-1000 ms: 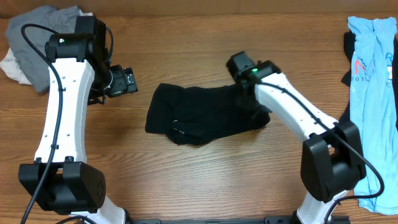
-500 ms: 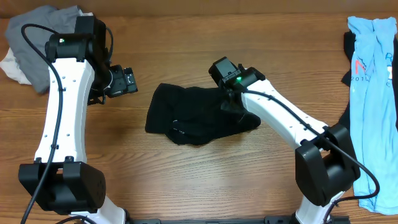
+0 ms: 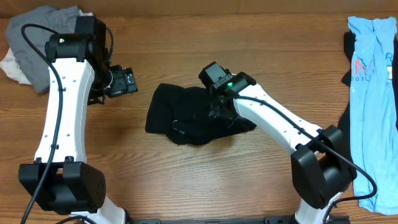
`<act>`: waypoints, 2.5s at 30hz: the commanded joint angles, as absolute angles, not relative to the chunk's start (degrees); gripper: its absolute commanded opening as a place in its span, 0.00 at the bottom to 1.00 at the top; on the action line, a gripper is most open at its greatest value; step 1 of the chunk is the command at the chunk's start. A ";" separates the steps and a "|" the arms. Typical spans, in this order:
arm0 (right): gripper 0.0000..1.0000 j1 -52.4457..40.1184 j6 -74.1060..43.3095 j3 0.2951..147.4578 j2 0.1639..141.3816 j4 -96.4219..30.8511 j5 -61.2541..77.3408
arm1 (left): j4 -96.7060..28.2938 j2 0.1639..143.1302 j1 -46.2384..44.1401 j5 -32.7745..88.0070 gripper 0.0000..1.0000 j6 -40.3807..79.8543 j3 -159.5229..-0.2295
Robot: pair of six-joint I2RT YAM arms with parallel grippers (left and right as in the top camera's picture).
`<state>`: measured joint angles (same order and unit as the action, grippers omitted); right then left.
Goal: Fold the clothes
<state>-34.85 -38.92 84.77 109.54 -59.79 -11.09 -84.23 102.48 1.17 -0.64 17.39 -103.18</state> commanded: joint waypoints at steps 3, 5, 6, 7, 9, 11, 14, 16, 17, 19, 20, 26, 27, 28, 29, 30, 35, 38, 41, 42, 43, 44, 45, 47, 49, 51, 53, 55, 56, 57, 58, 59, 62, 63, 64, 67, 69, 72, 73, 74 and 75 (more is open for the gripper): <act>0.59 -31.97 -35.97 92.14 105.86 -62.11 -8.47 | -84.03 101.58 1.32 -0.21 1.00 16.21 -104.25; 0.57 -30.13 -33.43 94.83 104.75 -62.26 -4.89 | -83.96 101.58 1.32 -0.21 1.00 16.21 -104.25; 0.45 -29.15 -32.40 95.79 104.42 -61.98 -2.98 | -83.96 101.58 1.32 -0.21 1.00 16.21 -104.25; 0.32 -28.03 -31.77 96.47 104.36 -61.56 -1.43 | -83.99 101.58 1.32 -0.21 1.00 16.21 -104.25; 0.13 -25.63 -30.76 96.49 104.40 -60.05 1.23 | -83.99 101.58 1.32 -0.21 1.00 16.21 -104.25; 0.04 -22.92 -29.61 95.57 105.08 -58.52 4.56 | -83.99 101.58 1.32 -0.21 1.00 16.21 -104.25; 0.04 -18.00 -25.96 93.25 107.57 -56.34 14.74 | -83.99 101.58 1.32 -0.21 1.00 15.88 -104.25; 0.04 -16.05 -23.18 91.83 109.08 -54.26 21.85 | -83.99 101.58 1.32 -0.16 1.00 15.35 -104.25; 0.04 -14.96 -21.15 90.98 110.13 -52.71 27.20 | -83.99 101.58 1.32 -0.19 1.00 15.38 -104.25; 0.04 -13.13 -17.39 89.36 112.27 -49.69 37.80 | -83.99 101.58 1.32 -0.19 1.00 15.35 -104.25; 0.04 -12.43 -16.23 88.82 113.30 -48.66 42.00 | -83.99 101.58 1.32 -0.19 1.00 15.35 -104.25; 0.04 -10.44 -13.28 87.11 121.91 -43.11 59.70 | -83.99 101.58 1.32 -0.19 1.00 15.35 -104.25; 0.04 -10.44 -13.26 87.05 123.42 -42.52 61.17 | -83.99 101.58 1.32 -0.19 1.00 15.38 -104.25; 0.04 -10.59 -13.28 87.05 124.84 -42.15 61.93 | -84.01 101.58 1.32 -0.21 1.00 15.35 -104.25; 0.04 -10.76 -13.28 87.05 127.02 -41.80 62.70 | -84.01 101.58 1.32 -0.19 1.00 15.35 -104.25; 0.04 -10.76 -13.37 87.05 128.27 -41.80 62.70 | -84.01 101.58 1.32 -0.19 1.00 15.35 -104.25; 0.04 -10.57 -15.75 87.05 130.69 -41.63 59.22 | -84.01 101.58 1.32 -0.19 1.00 15.35 -104.25; 0.04 -9.82 -18.31 87.48 130.26 -41.76 57.08 | -84.03 101.58 1.32 -0.19 1.00 15.18 -104.25; 0.04 -8.88 -18.02 89.01 128.64 -44.64 57.08 | -84.09 101.58 1.32 -0.21 1.00 15.16 -104.25; 0.04 -8.69 -17.87 89.38 127.70 -45.67 57.08 | -84.09 101.58 1.32 -0.21 1.00 15.16 -104.25; 0.04 -8.60 -17.39 89.67 126.08 -46.94 57.10 | -84.09 101.58 1.32 -0.21 1.00 15.16 -104.25; 0.04 -8.60 -16.60 89.69 124.66 -47.83 57.14 | -84.07 101.58 1.32 -0.19 1.00 15.16 -104.25; 0.04 -8.60 -15.73 89.71 122.74 -48.95 57.28 | -84.03 101.58 1.32 -0.21 1.00 15.16 -104.25; 0.04 -8.62 -13.65 89.71 119.17 -51.42 57.10 | -83.96 101.58 1.32 -0.21 1.00 15.16 -104.25; 0.04 -8.60 -11.55 89.71 115.57 -54.08 57.06 | -83.96 101.58 1.32 -0.21 1.00 15.16 -104.25; 0.05 -8.62 -8.84 89.71 113.14 -56.36 57.04 | -83.96 101.58 1.32 -0.21 1.00 15.16 -104.25; 0.07 -8.62 -7.09 89.71 112.27 -58.83 56.77 | -84.01 101.58 1.32 -0.21 1.00 15.16 -104.25; 0.07 -8.71 -5.93 88.97 112.53 -62.11 55.53 | -84.07 101.58 1.32 -0.21 1.00 15.16 -104.25; 0.07 -8.80 -4.93 88.20 112.57 -62.50 55.53 | -84.07 101.58 1.32 -0.19 1.00 15.16 -104.25; 0.07 -8.95 -4.38 87.00 112.60 -62.39 55.48 | -84.05 101.58 1.32 -0.19 1.00 15.16 -104.25; 0.07 -9.02 -4.43 85.45 112.62 -61.63 55.53 | -84.05 101.58 1.32 -0.19 1.00 15.18 -104.25; 0.07 -9.06 -4.45 83.59 112.64 -60.38 55.55 | -84.03 101.58 1.32 -0.19 1.00 15.18 -104.25; 0.09 -9.10 -4.73 77.19 112.64 -54.76 56.14 | -84.05 101.58 1.32 -0.19 1.00 15.18 -104.25; 0.11 -9.10 -5.10 74.52 112.77 -51.92 57.36 | -84.05 101.58 1.32 -0.19 1.00 15.18 -104.25; 0.12 -9.10 -5.89 72.47 112.92 -49.63 58.48 | -84.07 101.58 1.32 -0.19 1.00 15.18 -104.25; 0.15 -9.17 -9.23 66.00 114.17 -41.87 61.89 | -84.05 101.58 1.32 -0.19 1.00 15.18 -104.25; 0.16 -9.32 -11.60 62.54 115.79 -37.67 62.24 | -84.05 101.58 1.32 -0.16 1.00 15.18 -104.25; 0.14 -9.30 -14.22 59.70 117.75 -34.50 61.17 | -84.07 101.58 1.32 -0.16 1.00 15.18 -104.25; 0.12 -9.30 -15.33 59.53 118.08 -34.50 60.47 | -84.09 101.58 1.32 -0.16 1.00 15.18 -104.25; 0.11 -9.17 -15.55 59.55 118.24 -34.22 60.53 | -84.12 101.58 1.32 -0.19 1.00 15.18 -104.25; 0.11 -9.13 -16.36 59.88 118.13 -33.65 60.40 | -84.14 101.58 1.32 -0.19 1.00 15.18 -104.25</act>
<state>-9.04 -12.05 60.34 117.34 -34.35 60.66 -84.07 102.48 1.17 -0.67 16.27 -103.18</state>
